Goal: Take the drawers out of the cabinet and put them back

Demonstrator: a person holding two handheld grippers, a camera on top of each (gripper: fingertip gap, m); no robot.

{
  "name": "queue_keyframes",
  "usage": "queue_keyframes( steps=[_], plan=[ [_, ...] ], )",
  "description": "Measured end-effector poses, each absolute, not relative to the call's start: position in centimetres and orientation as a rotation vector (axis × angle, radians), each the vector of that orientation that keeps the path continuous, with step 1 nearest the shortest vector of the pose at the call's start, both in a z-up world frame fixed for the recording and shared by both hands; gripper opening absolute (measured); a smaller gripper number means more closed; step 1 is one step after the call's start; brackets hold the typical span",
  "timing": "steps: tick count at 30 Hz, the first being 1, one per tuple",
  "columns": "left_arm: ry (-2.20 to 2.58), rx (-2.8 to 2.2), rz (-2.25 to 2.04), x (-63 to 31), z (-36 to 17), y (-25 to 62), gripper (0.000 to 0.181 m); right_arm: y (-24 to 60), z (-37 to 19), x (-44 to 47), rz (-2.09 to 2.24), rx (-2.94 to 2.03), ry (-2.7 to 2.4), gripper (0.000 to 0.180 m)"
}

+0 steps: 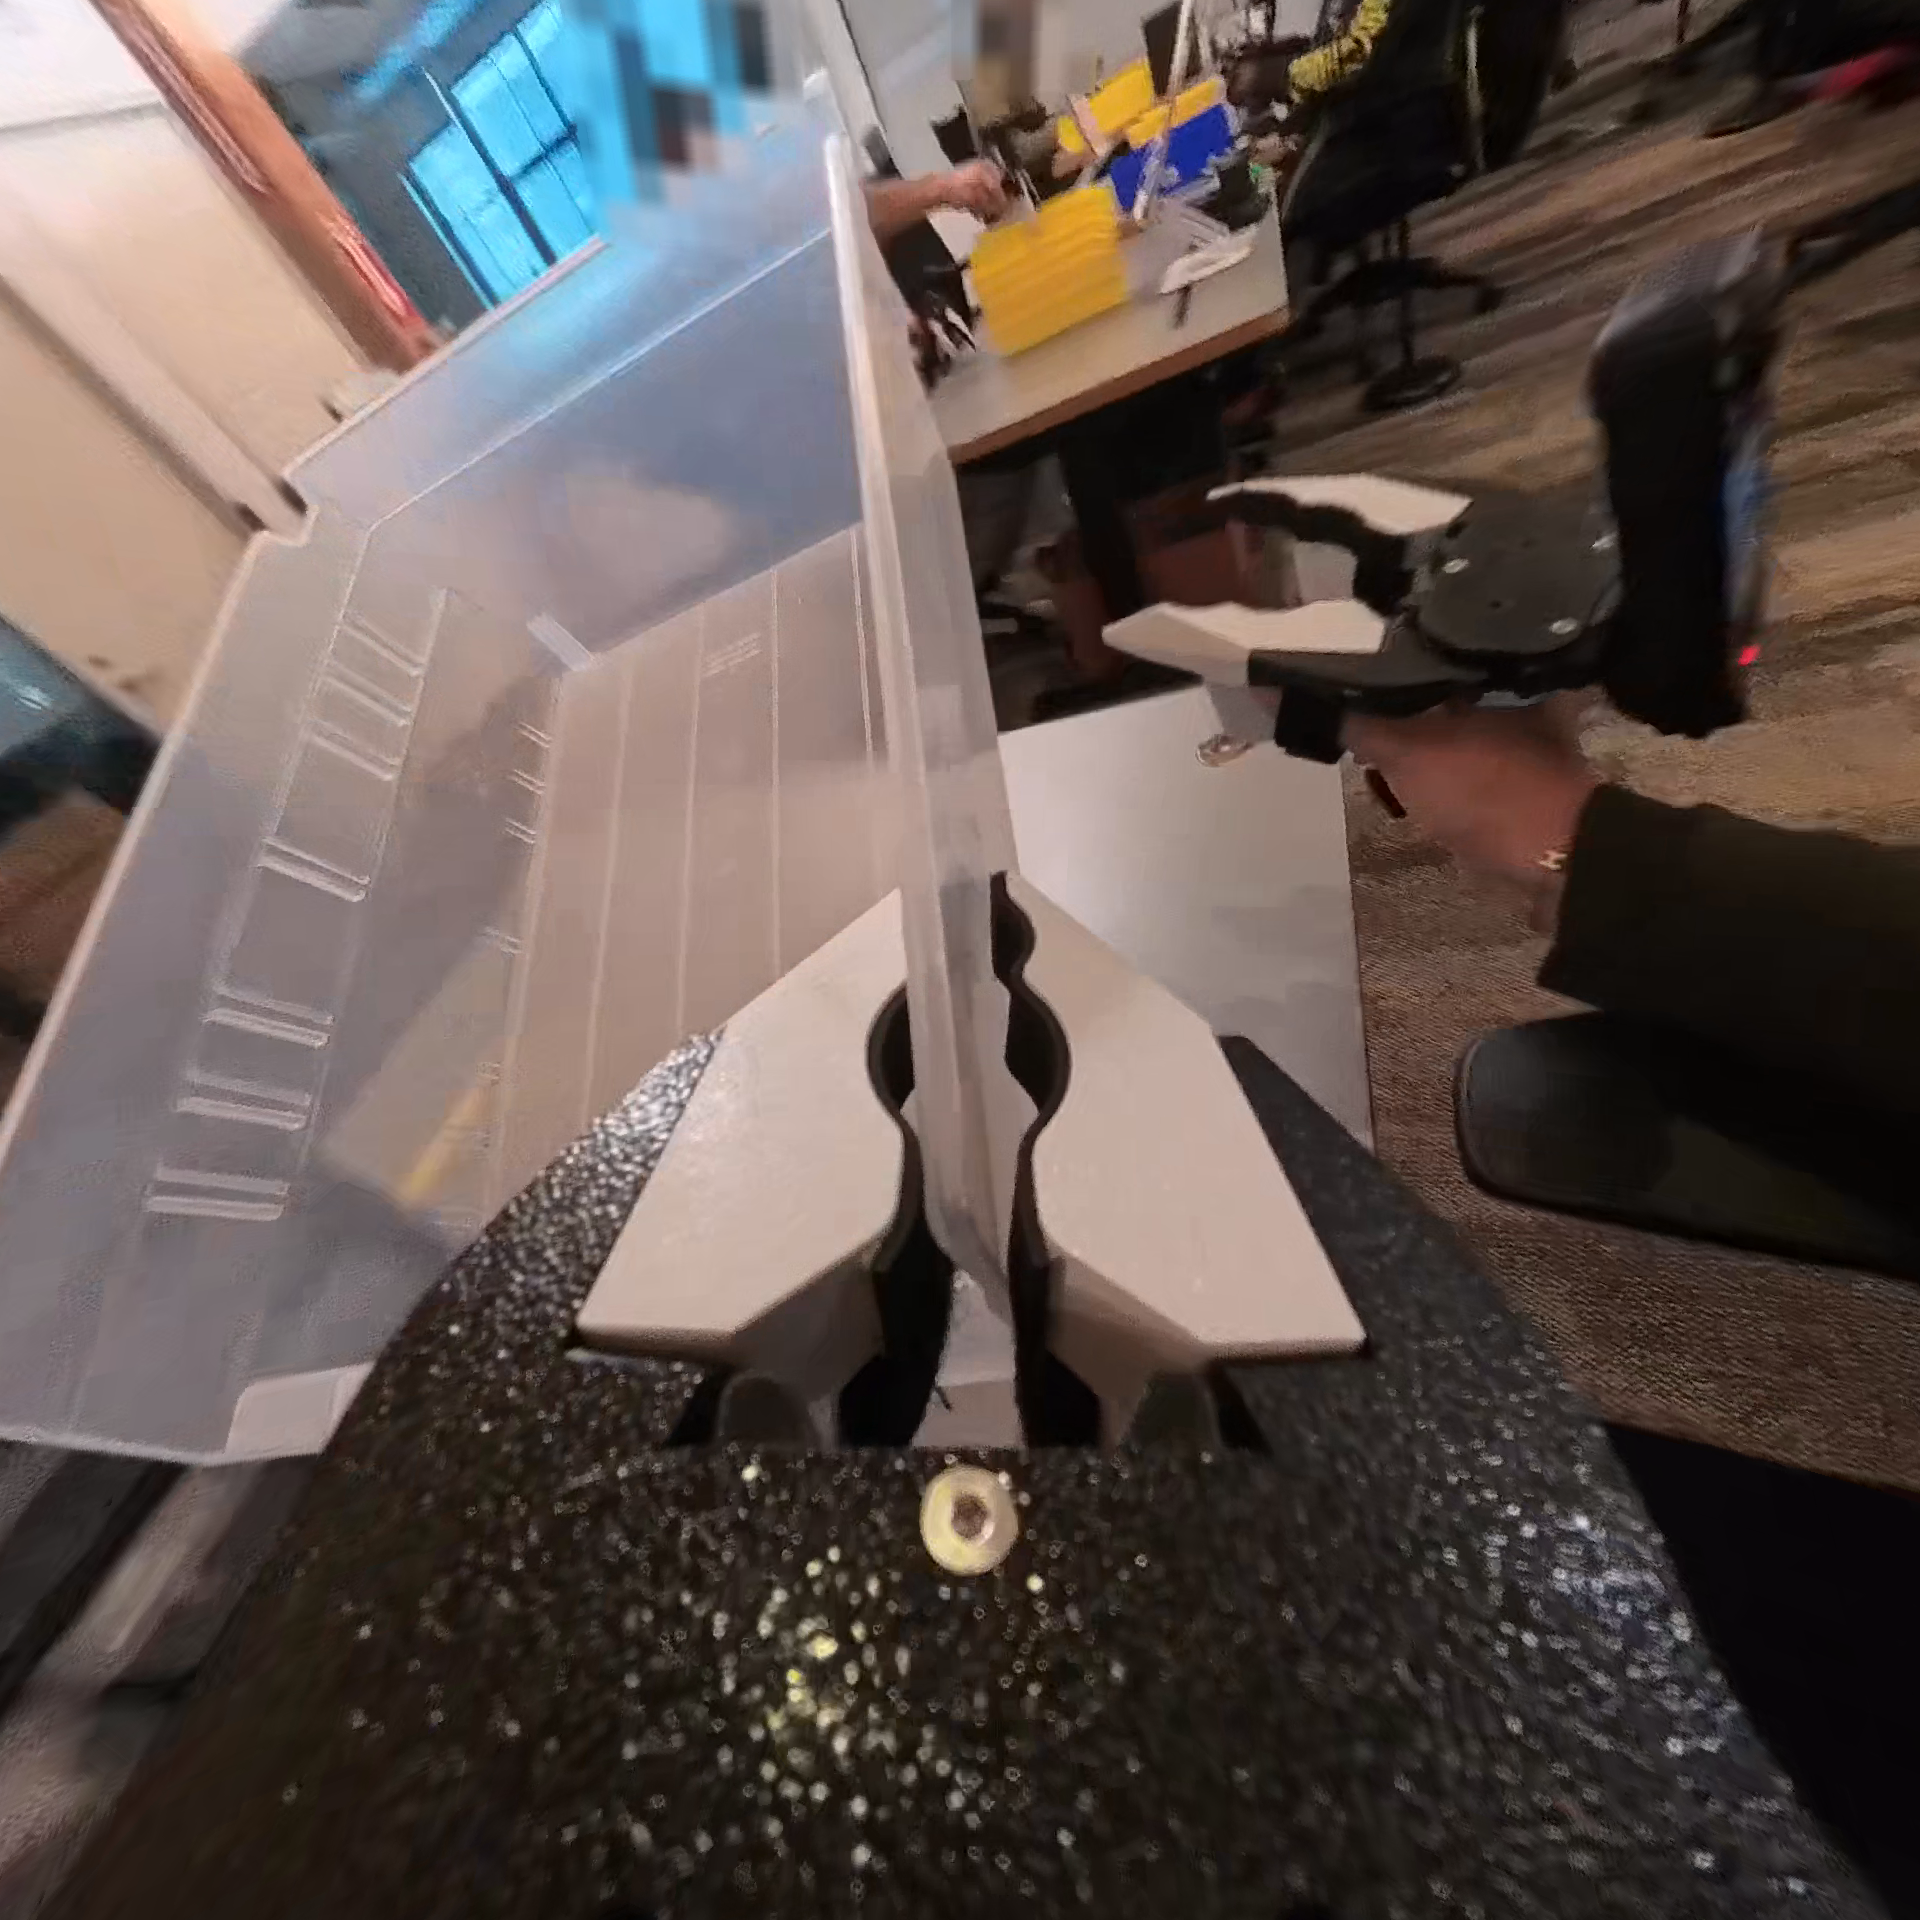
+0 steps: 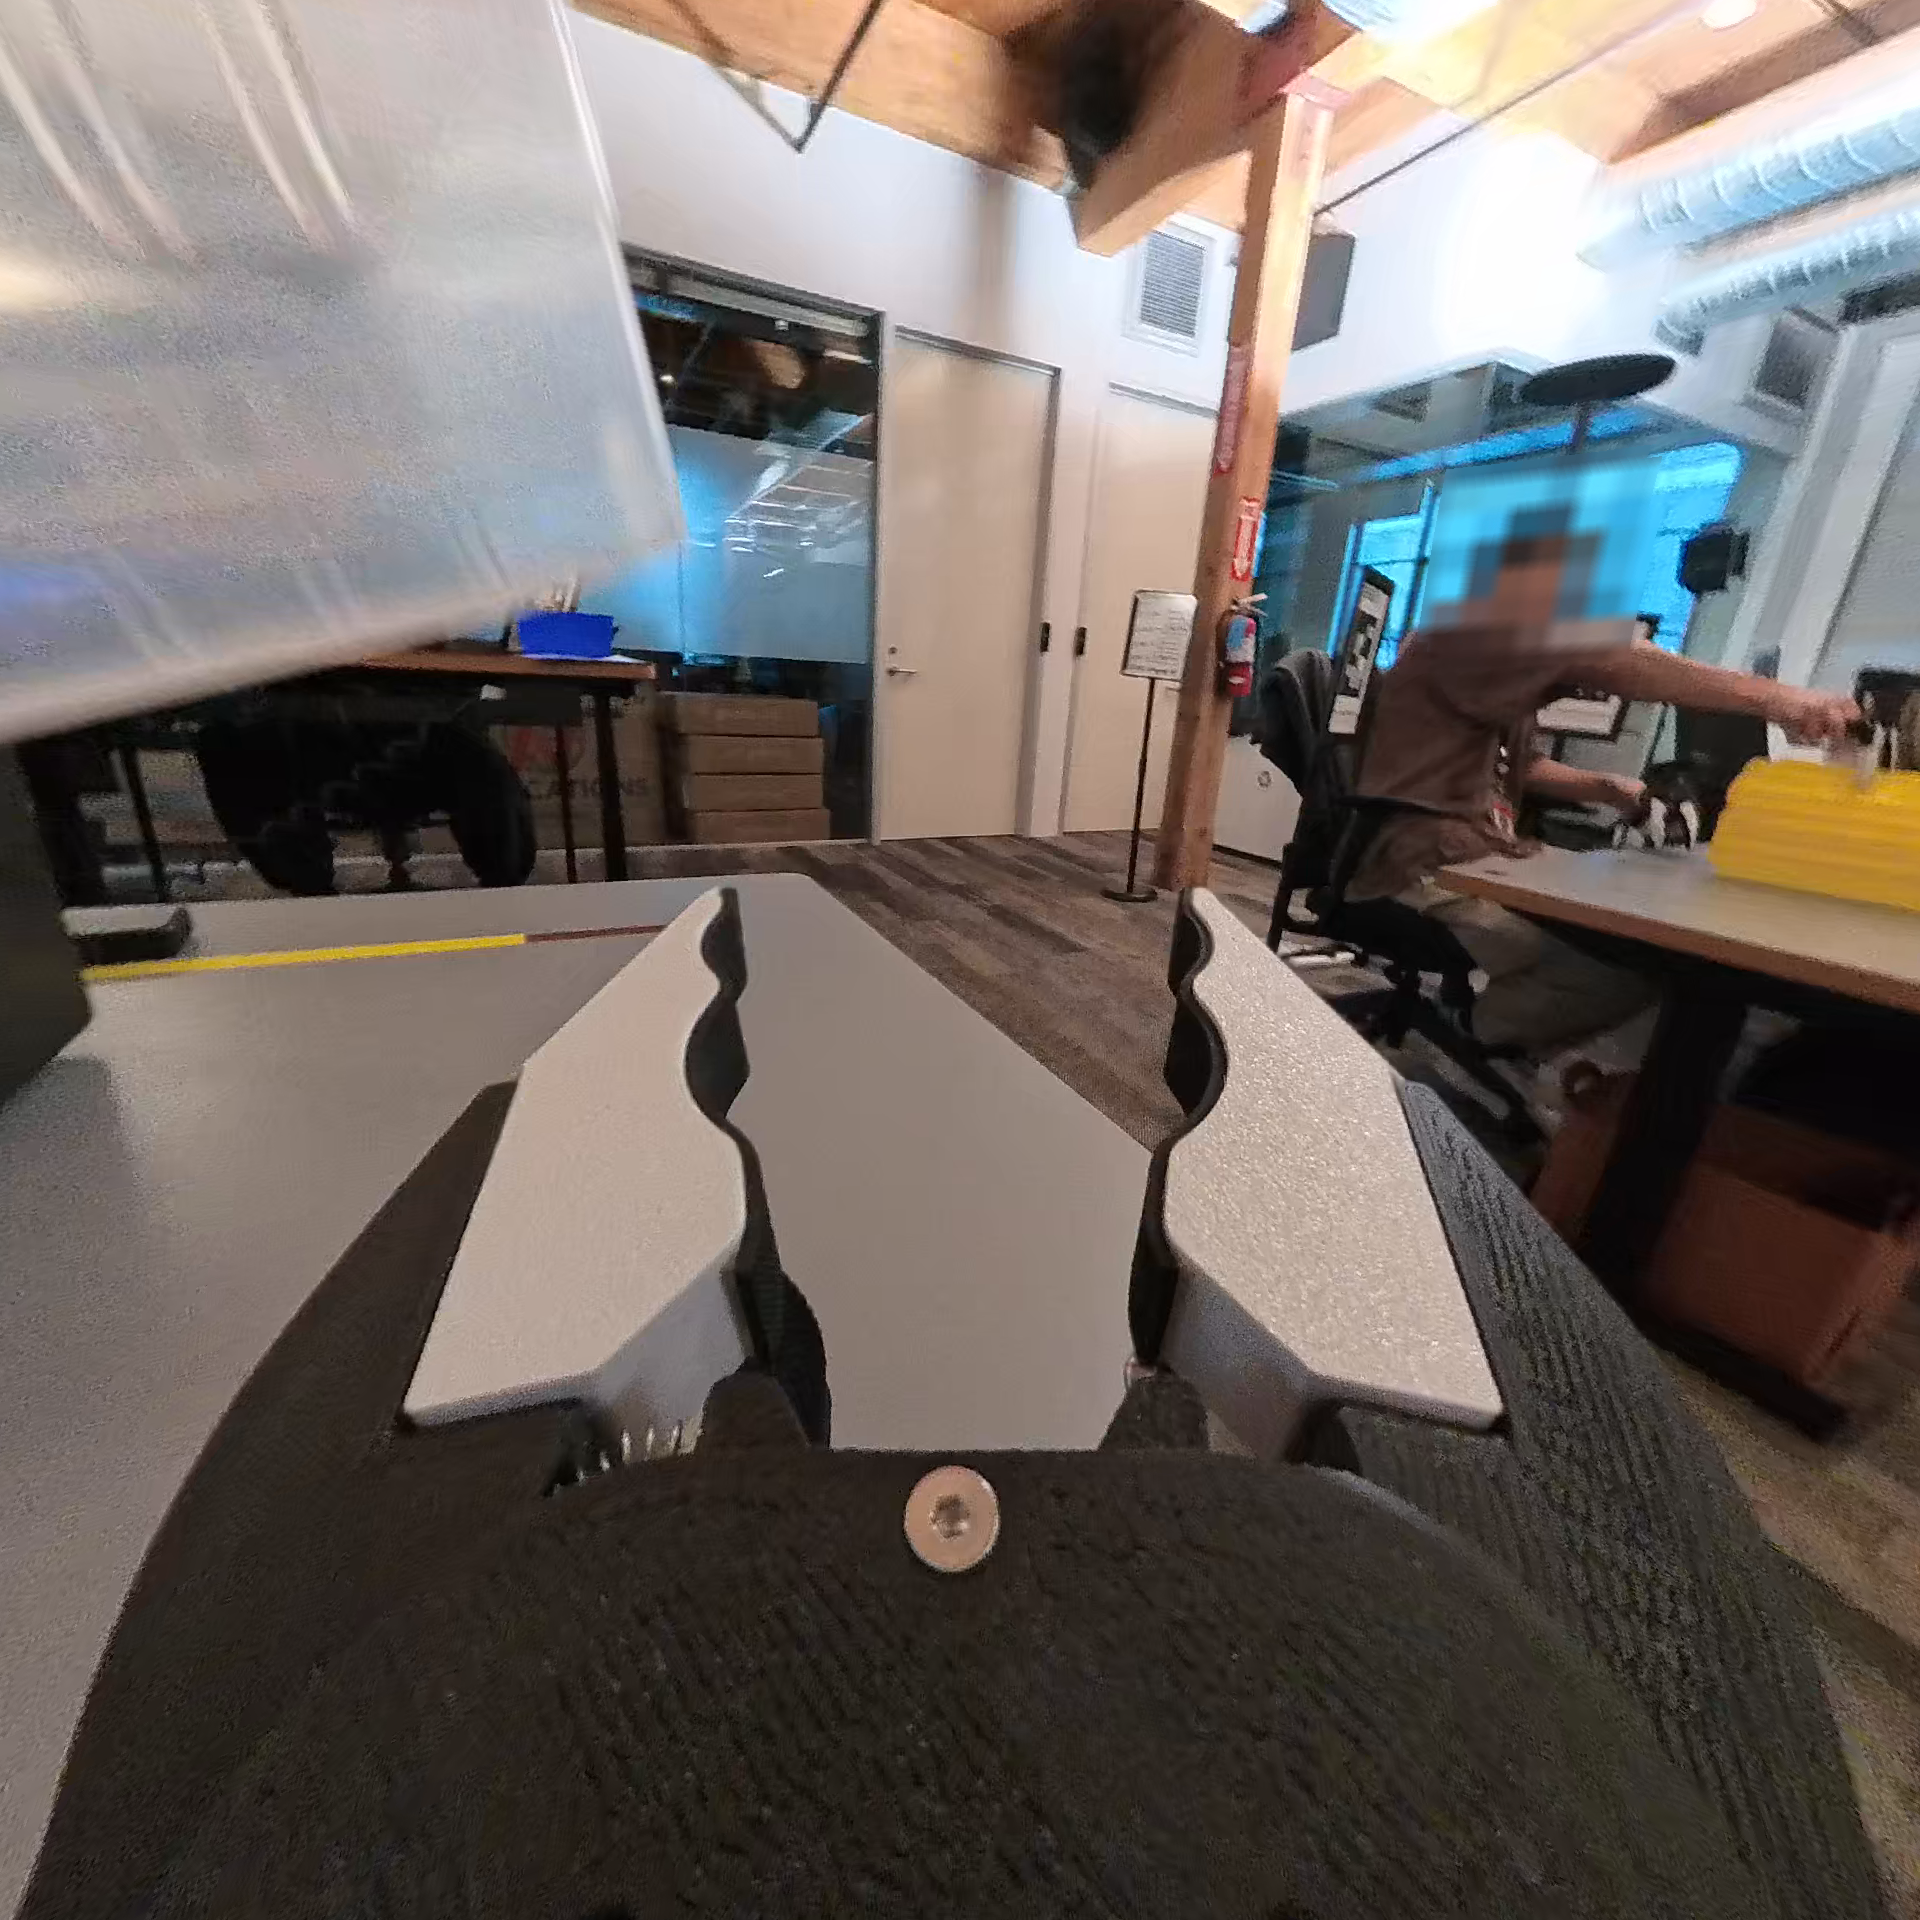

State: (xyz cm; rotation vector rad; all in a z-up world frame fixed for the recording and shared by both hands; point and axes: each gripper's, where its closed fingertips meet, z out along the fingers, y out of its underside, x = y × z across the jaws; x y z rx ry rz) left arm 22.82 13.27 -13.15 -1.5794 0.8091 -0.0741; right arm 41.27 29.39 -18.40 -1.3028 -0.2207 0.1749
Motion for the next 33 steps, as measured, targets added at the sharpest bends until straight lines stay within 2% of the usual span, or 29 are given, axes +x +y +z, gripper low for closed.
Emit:
queue_keyframes(
  steps=[5,10,16,19,21,22,25,26,28,29,31,33],
  plan=[
    [0.811,-1.753,-0.13,26.7,-20.8,22.2,0.006,30.6,-18.5,42.8,0.224,-1.312,-0.184,0.083],
    [0.825,-1.858,-0.081,28.4,-25.8,26.4,0.004,30.1,-17.6,41.1,0.328,-1.259,-0.271,0.082],
    [0.837,-1.876,-0.003,28.5,-29.0,28.1,0.006,30.3,-18.1,39.9,0.326,-1.289,-0.294,0.085],
    [0.751,-1.777,-0.016,28.3,-27.8,28.5,0.009,29.6,-17.7,39.0,0.34,-1.259,-0.313,0.087],
    [0.705,-1.73,-0.044,27.9,-26.1,27.3,0.052,29.6,-18.3,38.5,0.335,-1.286,-0.308,0.091],
    [0.686,-1.697,-0.081,27.6,-25.0,26.1,0.068,29.5,-18.8,38.0,0.356,-1.311,-0.301,0.1],
    [0.534,-1.606,-0.165,23.5,-20.9,20.5,0.101,28.6,-20.2,34.8,0.46,-1.4,-0.297,0.124],
    [0.466,-1.578,-0.172,21.2,-19.6,18.4,0.107,28.1,-20.6,33.3,0.485,-1.43,-0.312,0.126],
    [0.317,-1.54,-0.145,15.6,-17.4,13.7,0.116,26.7,-21.7,29.1,0.561,-1.487,-0.442,0.104],
    [0.236,-1.524,-0.111,12.6,-16.5,11.2,0.118,26.4,-22.2,27.6,0.568,-1.511,-0.483,0.105],
    [0.065,-1.5,0.016,6.0,-15.2,6.1,0.125,26.7,-24.1,26.0,0.515,-1.617,-0.519,0.13],
    [-0.141,-1.483,0.299,-2.6,-14.8,0.4,0.127,27.2,-26.0,25.7,0.41,-1.707,-0.523,0.144]
  ],
)
